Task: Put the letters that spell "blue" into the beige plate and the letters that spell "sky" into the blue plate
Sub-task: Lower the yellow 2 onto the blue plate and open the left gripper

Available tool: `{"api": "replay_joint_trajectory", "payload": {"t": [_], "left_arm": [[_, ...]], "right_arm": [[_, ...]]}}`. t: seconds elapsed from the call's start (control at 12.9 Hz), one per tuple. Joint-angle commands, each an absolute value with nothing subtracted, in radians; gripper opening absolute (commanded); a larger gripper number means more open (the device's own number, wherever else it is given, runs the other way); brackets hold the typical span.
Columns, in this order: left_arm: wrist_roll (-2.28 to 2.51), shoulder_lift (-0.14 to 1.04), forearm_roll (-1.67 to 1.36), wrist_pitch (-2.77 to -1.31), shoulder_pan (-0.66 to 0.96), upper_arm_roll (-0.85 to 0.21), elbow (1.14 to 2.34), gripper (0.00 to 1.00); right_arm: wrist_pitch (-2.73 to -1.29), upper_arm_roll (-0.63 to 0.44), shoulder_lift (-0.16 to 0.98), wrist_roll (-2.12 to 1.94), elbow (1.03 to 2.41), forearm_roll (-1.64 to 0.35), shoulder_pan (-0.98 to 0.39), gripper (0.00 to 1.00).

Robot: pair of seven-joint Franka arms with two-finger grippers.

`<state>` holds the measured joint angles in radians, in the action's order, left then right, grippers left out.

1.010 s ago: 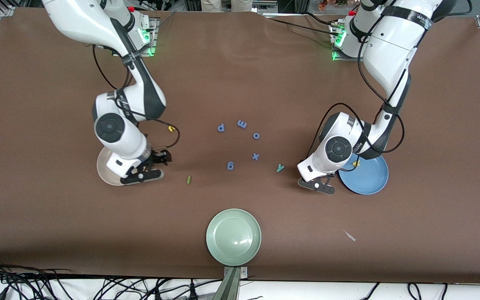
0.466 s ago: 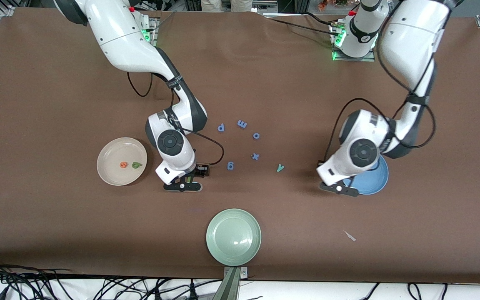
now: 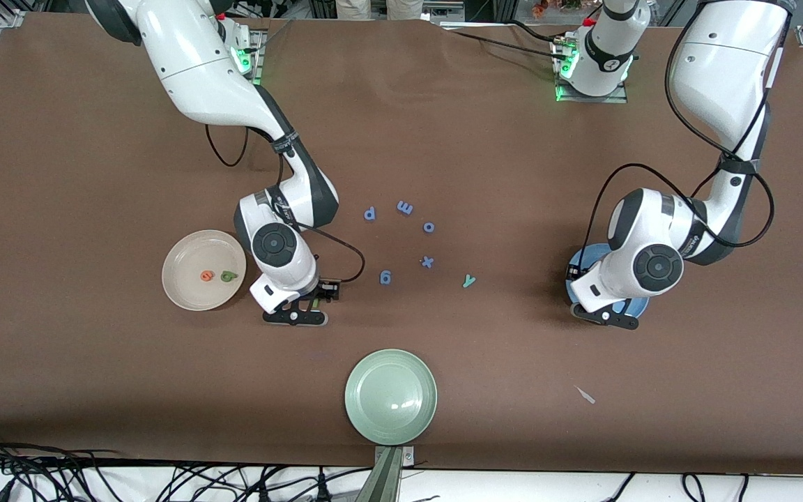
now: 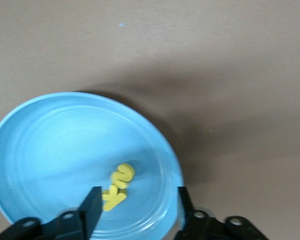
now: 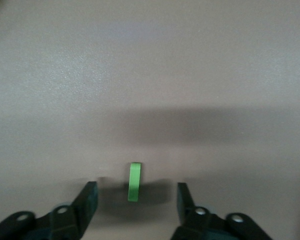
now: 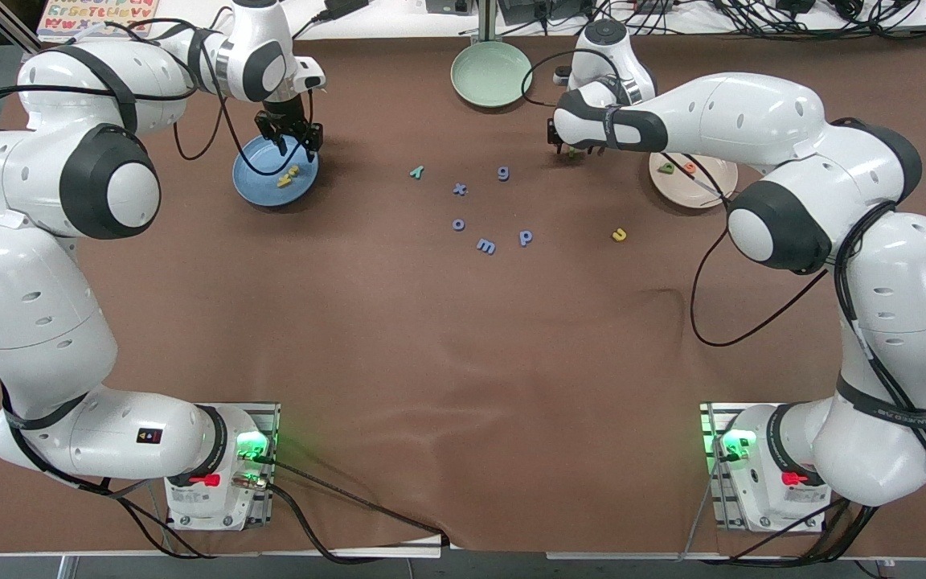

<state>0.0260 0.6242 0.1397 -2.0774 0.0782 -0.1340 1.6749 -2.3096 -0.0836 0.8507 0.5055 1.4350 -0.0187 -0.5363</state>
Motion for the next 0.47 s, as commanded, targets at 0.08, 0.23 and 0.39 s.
{"api": "replay_joint_trajectory", "payload": {"t": [0.08, 0.23, 0.39], "left_arm": [[0.011, 0.620, 0.138, -2.078, 0.100, -0.227, 1.646, 1.00], [0.011, 0.661, 0.144, -2.109, 0.142, -0.255, 1.594, 1.00], [0.011, 0.693, 0.143, -2.164, 0.219, -0.252, 1.582, 1.00]], "right_arm": [[-2.353, -0.081, 0.864, 0.502, 1.446, -0.009, -0.535, 0.38], [-2.375, -0.081, 0.862, 0.497, 1.460, -0.009, -0.535, 0.22], [-2.375, -0.084, 0.858, 0.430, 1.460, -0.011, -0.534, 0.11]]}}
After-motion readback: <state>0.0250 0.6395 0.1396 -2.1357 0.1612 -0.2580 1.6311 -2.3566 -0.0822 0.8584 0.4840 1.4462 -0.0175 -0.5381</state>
